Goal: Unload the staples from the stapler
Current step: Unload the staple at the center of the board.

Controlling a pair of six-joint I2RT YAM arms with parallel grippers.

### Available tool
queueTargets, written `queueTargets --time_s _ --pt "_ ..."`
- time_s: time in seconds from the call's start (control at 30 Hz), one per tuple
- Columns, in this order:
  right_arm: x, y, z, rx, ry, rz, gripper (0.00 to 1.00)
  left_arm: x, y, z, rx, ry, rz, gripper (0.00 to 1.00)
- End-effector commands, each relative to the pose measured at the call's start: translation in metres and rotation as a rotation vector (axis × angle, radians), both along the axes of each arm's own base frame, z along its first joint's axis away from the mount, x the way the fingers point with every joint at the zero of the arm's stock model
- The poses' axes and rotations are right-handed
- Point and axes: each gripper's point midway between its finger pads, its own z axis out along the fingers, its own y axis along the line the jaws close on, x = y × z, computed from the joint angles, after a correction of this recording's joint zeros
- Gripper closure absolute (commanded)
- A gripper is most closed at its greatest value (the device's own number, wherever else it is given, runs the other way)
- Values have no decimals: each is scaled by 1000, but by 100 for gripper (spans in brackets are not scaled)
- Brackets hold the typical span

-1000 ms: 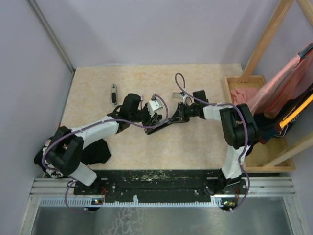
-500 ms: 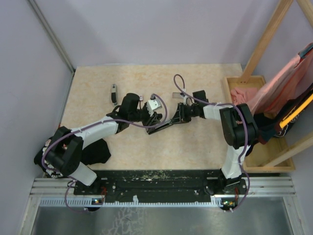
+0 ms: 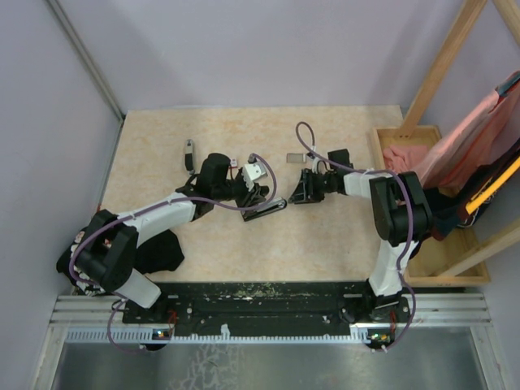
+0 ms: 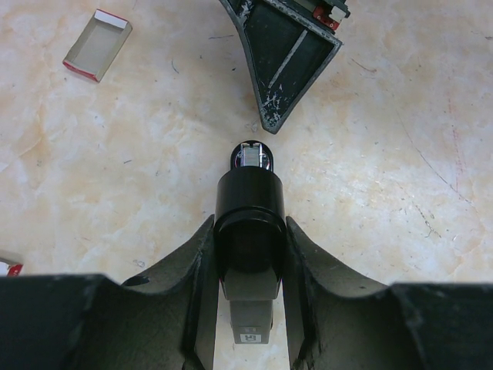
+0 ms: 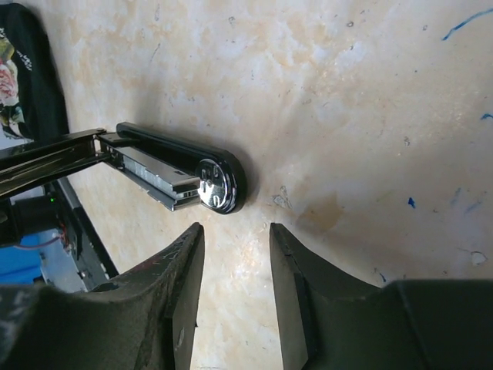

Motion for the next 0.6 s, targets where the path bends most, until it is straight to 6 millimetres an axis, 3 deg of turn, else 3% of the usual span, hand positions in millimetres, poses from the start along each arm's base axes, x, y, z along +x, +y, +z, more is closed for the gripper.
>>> queueTargets --time_s 0.0,0.3,0.57 --pt "12 9 43 87 -106 37 59 5 -9 35 -83 -85 -27 100" --pt "8 25 52 232 -10 54 49 0 -13 36 -92 -71 -65 100" --pt "6 29 44 266 51 49 47 0 -13 38 -95 -72 -68 100"
